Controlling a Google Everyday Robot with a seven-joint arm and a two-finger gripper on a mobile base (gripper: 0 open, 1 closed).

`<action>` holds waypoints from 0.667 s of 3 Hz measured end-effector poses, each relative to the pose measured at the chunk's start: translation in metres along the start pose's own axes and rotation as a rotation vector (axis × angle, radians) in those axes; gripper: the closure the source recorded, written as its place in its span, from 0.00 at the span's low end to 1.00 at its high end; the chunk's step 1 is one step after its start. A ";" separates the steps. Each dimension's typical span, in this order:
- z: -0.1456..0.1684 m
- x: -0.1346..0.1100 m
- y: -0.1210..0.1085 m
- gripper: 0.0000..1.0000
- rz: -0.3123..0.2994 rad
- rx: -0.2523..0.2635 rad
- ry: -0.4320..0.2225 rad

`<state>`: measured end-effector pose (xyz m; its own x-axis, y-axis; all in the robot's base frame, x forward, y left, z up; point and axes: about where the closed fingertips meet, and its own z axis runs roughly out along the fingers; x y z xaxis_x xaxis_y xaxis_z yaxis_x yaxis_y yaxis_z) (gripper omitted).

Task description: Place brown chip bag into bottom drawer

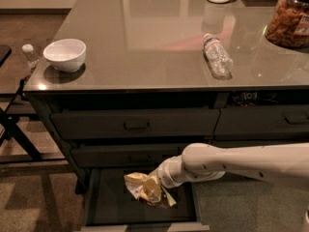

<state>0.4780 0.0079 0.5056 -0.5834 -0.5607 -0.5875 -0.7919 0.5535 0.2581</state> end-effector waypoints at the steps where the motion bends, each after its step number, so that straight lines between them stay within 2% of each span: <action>1: 0.015 0.000 -0.012 1.00 0.034 0.045 0.007; 2: 0.028 -0.001 -0.033 1.00 0.058 0.100 0.018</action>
Offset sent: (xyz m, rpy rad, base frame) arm 0.0569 -0.0057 -0.0451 -0.1073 -0.0256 -0.1614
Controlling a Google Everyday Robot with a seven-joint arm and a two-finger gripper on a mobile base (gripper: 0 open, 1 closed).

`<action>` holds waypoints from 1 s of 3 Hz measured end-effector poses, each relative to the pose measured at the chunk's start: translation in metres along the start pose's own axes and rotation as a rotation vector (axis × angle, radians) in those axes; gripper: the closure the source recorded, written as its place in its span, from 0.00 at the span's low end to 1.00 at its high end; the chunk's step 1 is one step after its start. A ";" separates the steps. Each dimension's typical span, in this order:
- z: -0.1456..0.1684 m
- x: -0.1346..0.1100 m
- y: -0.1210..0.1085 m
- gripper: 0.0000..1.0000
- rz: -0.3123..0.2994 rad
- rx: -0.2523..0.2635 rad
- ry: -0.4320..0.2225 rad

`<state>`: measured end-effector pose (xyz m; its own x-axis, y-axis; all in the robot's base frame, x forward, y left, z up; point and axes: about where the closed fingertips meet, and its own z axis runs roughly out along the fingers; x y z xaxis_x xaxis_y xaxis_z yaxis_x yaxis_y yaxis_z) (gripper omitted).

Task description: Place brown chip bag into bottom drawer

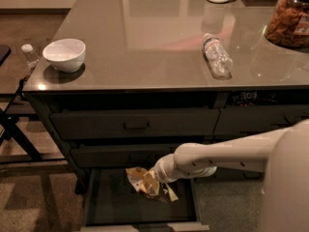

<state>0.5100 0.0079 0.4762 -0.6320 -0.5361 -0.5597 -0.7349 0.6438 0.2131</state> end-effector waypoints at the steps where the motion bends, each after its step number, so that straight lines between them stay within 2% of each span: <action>1: 0.016 0.002 -0.012 1.00 0.026 0.030 0.020; 2: 0.016 0.002 -0.012 1.00 0.026 0.030 0.020; 3: 0.030 0.011 -0.009 1.00 0.073 0.054 0.016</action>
Offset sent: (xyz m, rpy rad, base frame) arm 0.0100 -0.0001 -0.0145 -0.0224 0.0104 -0.0306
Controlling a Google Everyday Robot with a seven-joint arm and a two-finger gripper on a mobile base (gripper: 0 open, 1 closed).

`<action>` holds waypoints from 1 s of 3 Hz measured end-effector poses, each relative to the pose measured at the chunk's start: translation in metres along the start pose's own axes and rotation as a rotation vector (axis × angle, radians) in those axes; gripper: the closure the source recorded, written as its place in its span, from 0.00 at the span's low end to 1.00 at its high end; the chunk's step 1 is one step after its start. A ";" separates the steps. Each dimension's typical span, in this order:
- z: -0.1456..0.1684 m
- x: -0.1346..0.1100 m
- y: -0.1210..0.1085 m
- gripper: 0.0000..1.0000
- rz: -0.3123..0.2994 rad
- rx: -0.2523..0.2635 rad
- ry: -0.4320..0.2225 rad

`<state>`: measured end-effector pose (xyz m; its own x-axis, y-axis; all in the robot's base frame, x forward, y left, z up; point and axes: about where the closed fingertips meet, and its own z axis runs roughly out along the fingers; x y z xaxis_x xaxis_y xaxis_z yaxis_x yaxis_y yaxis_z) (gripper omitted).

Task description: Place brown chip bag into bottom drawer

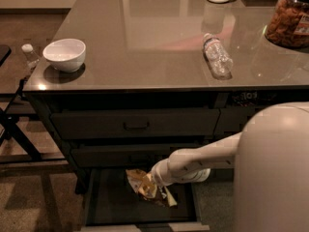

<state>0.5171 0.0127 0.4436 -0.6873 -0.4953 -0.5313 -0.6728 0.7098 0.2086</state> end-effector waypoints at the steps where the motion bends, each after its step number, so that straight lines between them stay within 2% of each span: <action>1: 0.014 0.009 -0.002 1.00 0.047 0.044 -0.017; 2: 0.025 0.017 -0.013 1.00 0.092 0.093 -0.043; 3: 0.025 0.017 -0.013 1.00 0.092 0.093 -0.043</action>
Offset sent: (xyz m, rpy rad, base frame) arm 0.0021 -0.0068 -0.0419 -0.0175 -0.0289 -0.1671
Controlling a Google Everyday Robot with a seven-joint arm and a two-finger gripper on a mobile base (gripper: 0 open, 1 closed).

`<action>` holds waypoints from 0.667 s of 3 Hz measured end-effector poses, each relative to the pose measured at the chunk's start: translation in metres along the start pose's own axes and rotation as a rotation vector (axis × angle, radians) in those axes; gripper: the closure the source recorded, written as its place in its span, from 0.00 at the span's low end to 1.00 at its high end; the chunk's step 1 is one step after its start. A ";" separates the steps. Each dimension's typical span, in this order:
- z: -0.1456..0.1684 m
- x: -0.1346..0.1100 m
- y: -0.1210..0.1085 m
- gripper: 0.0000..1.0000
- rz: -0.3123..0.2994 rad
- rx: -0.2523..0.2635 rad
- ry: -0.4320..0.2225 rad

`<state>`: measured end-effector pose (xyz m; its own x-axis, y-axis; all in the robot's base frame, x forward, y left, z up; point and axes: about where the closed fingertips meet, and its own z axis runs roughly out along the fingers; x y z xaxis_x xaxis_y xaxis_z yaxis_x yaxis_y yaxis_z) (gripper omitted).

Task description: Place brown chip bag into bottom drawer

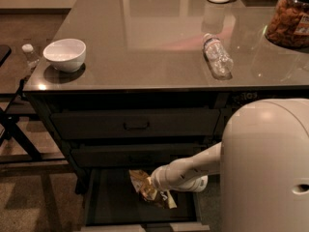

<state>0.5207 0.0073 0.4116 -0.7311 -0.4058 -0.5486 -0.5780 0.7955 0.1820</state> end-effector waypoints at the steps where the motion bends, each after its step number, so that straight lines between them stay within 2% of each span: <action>1: -0.002 -0.005 -0.010 1.00 0.017 0.017 -0.032; 2: -0.002 -0.009 -0.032 1.00 0.035 0.054 -0.070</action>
Offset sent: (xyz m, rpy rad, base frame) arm 0.0357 -0.0304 0.0089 0.0256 -0.0918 -0.0852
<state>0.5449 -0.0153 0.4127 -0.7224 -0.3459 -0.5988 -0.5307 0.8325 0.1594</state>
